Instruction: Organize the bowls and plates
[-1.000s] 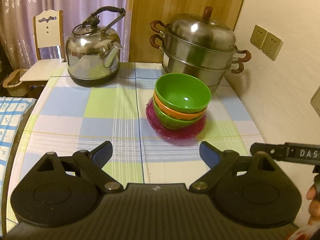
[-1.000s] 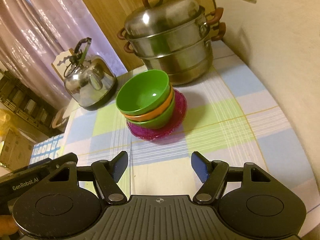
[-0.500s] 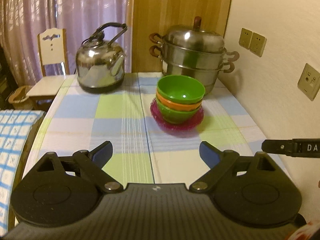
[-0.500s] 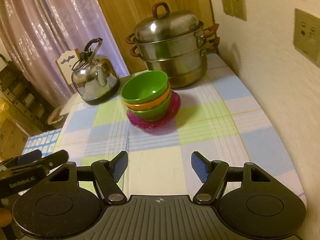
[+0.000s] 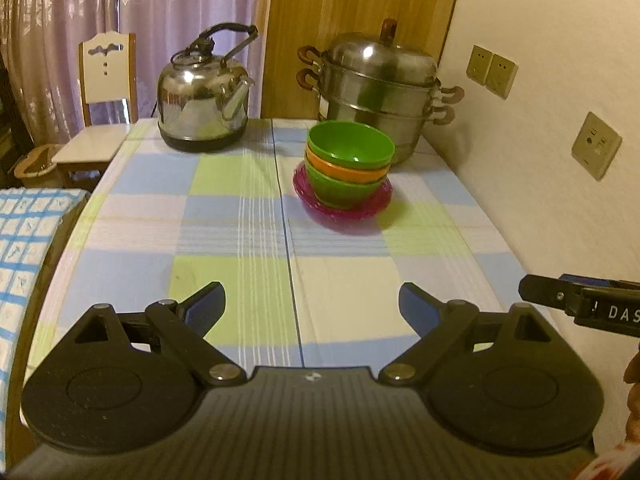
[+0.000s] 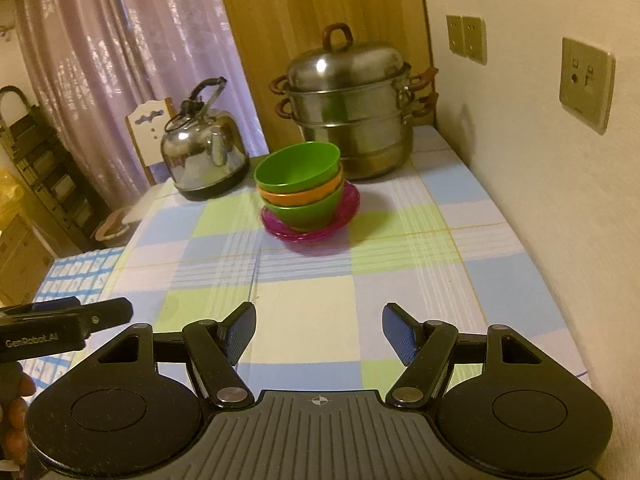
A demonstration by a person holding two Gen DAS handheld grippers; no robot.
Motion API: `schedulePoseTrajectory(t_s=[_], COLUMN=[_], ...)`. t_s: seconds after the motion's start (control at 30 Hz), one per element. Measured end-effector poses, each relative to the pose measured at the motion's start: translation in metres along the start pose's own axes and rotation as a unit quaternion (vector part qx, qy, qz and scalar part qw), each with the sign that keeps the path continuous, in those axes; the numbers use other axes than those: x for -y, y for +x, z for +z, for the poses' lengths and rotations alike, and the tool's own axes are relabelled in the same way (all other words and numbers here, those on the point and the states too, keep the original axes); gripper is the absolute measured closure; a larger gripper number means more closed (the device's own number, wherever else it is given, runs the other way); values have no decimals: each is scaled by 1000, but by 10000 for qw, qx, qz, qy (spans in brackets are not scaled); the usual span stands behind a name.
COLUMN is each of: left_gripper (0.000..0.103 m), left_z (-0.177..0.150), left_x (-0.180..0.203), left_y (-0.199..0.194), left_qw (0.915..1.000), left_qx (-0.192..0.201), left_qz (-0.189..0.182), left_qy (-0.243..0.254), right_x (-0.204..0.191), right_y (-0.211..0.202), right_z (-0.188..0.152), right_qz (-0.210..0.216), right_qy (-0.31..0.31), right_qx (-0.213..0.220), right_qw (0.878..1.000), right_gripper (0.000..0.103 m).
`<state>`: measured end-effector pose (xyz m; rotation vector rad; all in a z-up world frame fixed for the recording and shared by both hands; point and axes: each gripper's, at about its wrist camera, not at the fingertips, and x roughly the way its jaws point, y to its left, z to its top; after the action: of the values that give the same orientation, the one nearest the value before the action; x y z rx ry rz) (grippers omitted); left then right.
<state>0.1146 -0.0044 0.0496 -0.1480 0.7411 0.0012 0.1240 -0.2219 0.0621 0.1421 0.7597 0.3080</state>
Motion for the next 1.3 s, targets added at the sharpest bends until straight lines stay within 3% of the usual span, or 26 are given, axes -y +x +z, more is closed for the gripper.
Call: schedulePoseTrajectory(t_s=[0.47, 0.73, 1.3], left_gripper=[7, 6, 6], left_z=[-35, -39, -40], left_x=[5, 9, 9], left_y=[-5, -3, 1], left_qw=[9994, 9992, 9994], left_qx=[-290, -246, -306], left_qz=[129, 299, 182], left_qy=[-168, -35, -43], right_x=[-13, -18, -17], right_y=[-10, -3, 1], right_z=[-31, -41, -44], right_qz=[22, 10, -2], right_qy=[-40, -116, -72], right_qx=[-47, -137, -178], right_qw=[10000, 9998, 9998], right_gripper=[33, 33, 33])
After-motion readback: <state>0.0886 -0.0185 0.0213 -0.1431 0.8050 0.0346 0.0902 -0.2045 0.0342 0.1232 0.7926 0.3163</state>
